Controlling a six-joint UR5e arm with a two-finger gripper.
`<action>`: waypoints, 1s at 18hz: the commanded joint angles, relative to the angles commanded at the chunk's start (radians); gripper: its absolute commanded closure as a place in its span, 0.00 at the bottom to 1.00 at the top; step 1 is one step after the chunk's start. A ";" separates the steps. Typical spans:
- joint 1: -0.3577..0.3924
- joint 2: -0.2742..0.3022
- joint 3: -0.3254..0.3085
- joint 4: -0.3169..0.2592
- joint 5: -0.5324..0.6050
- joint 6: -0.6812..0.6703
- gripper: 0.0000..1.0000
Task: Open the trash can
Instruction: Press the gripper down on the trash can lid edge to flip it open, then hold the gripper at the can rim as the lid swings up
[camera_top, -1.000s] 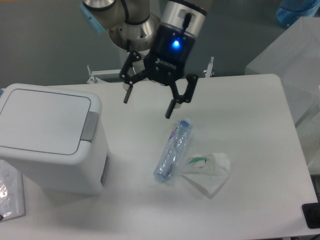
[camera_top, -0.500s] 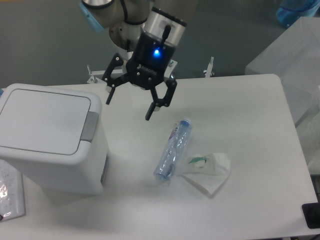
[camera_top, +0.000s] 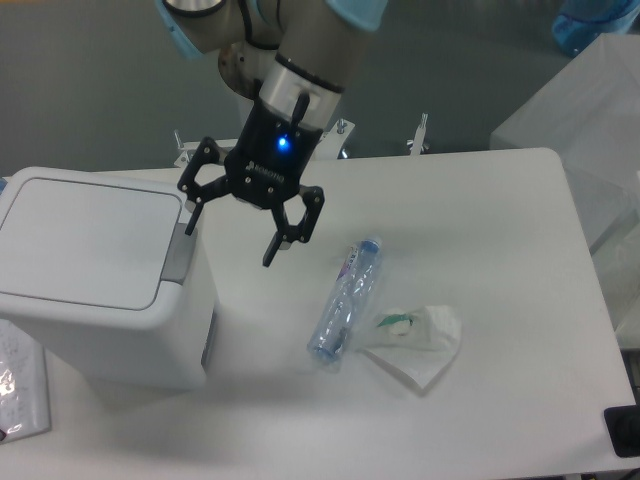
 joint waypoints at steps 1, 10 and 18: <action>0.002 -0.006 0.002 0.003 0.009 0.006 0.00; -0.026 -0.055 0.008 0.031 0.038 0.005 0.00; -0.026 -0.055 0.011 0.031 0.038 0.003 0.00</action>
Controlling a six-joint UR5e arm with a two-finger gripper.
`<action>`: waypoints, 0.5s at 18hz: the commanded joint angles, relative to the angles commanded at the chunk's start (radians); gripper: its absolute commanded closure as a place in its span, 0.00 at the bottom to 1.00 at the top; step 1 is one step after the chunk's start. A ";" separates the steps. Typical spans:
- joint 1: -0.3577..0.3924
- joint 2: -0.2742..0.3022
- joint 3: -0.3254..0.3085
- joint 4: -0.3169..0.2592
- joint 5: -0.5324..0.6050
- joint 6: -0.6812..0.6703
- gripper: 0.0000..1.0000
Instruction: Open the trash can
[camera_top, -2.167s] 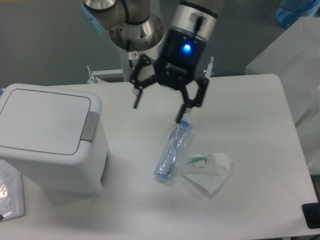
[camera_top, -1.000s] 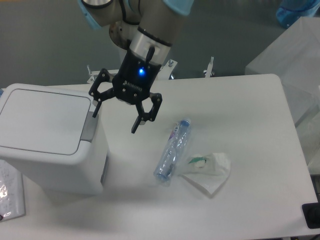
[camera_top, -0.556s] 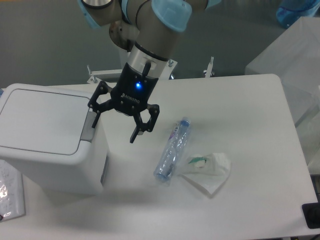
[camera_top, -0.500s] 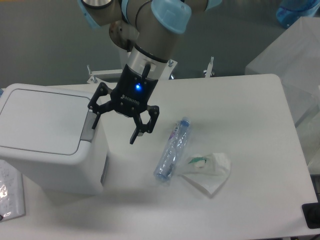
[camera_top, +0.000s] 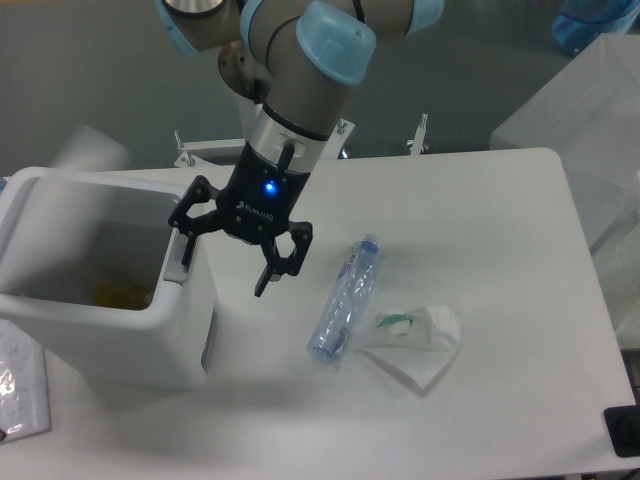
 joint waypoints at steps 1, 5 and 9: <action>0.000 0.000 0.000 -0.002 0.000 0.000 0.00; 0.002 0.006 0.023 0.002 -0.002 -0.003 0.00; 0.035 -0.001 0.089 0.011 -0.002 0.003 0.00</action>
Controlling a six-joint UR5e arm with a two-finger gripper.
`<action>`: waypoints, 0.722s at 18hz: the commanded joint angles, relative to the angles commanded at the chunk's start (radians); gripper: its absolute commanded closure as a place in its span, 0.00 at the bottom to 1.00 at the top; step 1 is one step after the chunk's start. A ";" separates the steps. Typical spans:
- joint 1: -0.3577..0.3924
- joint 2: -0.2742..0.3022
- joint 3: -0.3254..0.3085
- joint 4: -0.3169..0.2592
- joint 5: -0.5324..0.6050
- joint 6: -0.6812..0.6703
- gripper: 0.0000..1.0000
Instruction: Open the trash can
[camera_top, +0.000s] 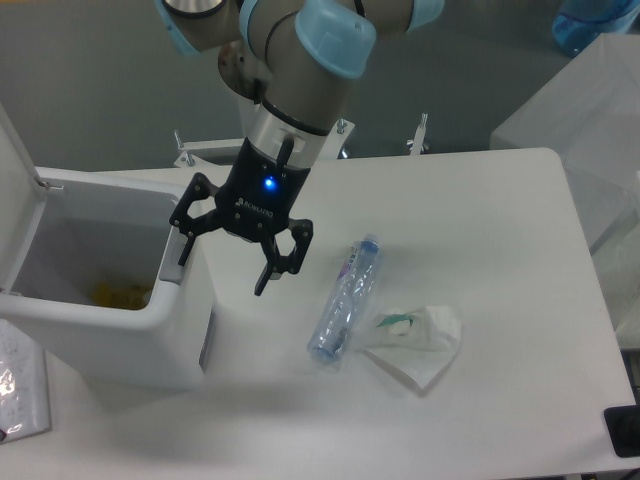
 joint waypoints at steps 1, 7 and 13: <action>0.018 -0.017 0.020 0.005 0.000 0.000 0.00; 0.168 -0.141 0.091 0.012 0.052 0.061 0.00; 0.278 -0.229 0.105 0.009 0.285 0.319 0.00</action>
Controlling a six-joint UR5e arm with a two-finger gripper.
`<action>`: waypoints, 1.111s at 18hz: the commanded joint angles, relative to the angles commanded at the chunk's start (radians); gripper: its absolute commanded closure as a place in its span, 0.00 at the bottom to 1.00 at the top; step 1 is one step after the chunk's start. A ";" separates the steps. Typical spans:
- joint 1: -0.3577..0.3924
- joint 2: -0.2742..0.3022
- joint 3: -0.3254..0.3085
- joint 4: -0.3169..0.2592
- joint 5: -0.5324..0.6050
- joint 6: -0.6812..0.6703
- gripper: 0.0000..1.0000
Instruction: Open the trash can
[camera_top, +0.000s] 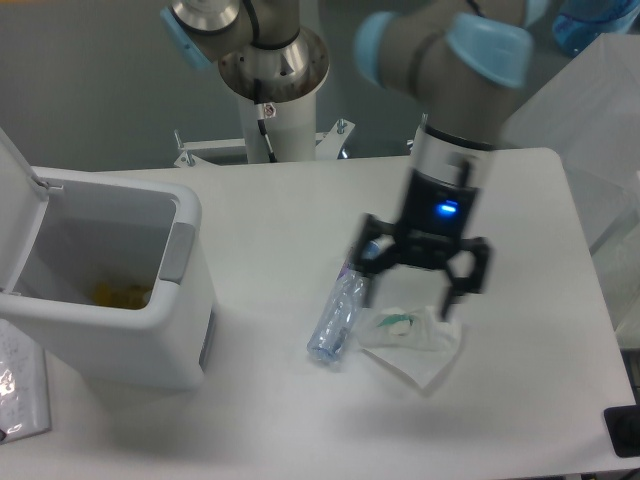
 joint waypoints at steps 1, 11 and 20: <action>-0.001 -0.002 0.008 0.002 0.075 0.008 0.00; -0.009 -0.080 0.061 -0.066 0.277 0.302 0.00; -0.032 -0.130 0.169 -0.245 0.363 0.368 0.00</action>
